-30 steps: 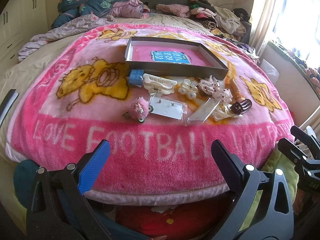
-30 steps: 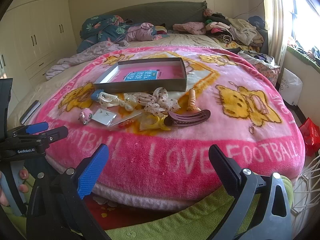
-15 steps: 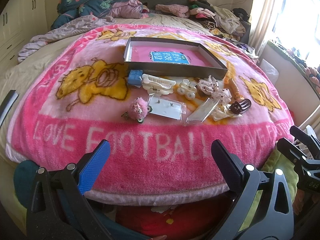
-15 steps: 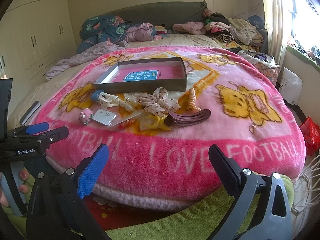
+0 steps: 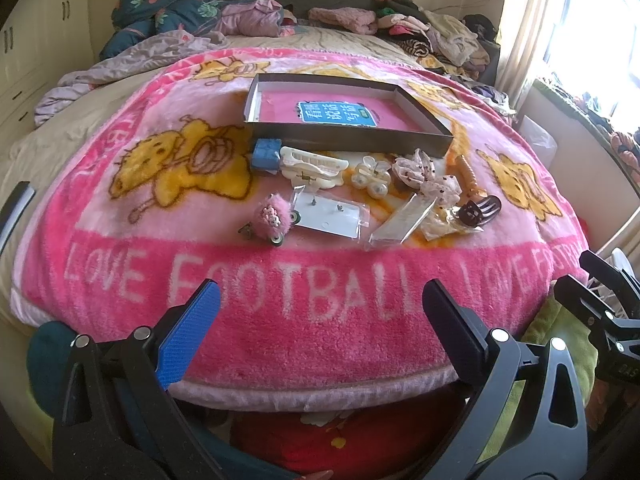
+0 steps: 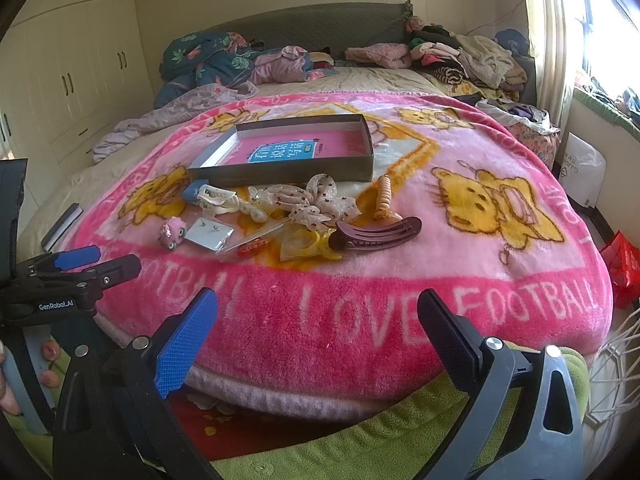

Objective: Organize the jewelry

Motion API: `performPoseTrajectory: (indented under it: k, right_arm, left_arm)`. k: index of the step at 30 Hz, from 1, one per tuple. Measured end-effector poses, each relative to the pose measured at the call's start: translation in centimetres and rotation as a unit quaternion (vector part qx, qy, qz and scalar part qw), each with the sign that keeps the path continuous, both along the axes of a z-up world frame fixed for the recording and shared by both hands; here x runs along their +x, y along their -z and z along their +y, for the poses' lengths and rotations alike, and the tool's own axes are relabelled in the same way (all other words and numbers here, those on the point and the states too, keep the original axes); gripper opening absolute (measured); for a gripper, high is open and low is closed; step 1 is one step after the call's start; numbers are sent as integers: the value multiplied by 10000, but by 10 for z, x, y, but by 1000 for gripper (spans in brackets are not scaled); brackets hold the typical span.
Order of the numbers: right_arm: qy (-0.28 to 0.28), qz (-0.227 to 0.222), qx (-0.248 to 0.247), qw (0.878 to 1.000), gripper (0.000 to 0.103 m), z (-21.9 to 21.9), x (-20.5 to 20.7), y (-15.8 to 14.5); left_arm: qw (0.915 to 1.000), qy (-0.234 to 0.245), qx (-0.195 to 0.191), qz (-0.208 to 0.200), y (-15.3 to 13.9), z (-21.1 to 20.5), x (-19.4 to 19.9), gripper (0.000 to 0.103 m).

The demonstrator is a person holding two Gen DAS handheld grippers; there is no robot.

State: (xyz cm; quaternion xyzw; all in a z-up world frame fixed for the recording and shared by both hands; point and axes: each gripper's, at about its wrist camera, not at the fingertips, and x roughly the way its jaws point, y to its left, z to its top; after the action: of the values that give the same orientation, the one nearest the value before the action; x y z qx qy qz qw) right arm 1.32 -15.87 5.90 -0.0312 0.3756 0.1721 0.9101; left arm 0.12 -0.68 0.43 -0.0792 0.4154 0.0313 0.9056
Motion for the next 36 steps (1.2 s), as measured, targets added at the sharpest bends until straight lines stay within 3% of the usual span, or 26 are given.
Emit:
performPoseTrajectory:
  k: [19,36]
  right_arm:
    - [235,14,25,9997,99,-13,13,-2]
    - [-97,168,-124,9997,99,1,79,7]
  left_arm:
    - [9992,385,66,-6,6,-29,26,95]
    - [9997,-140,-4,215,23,11,68,95]
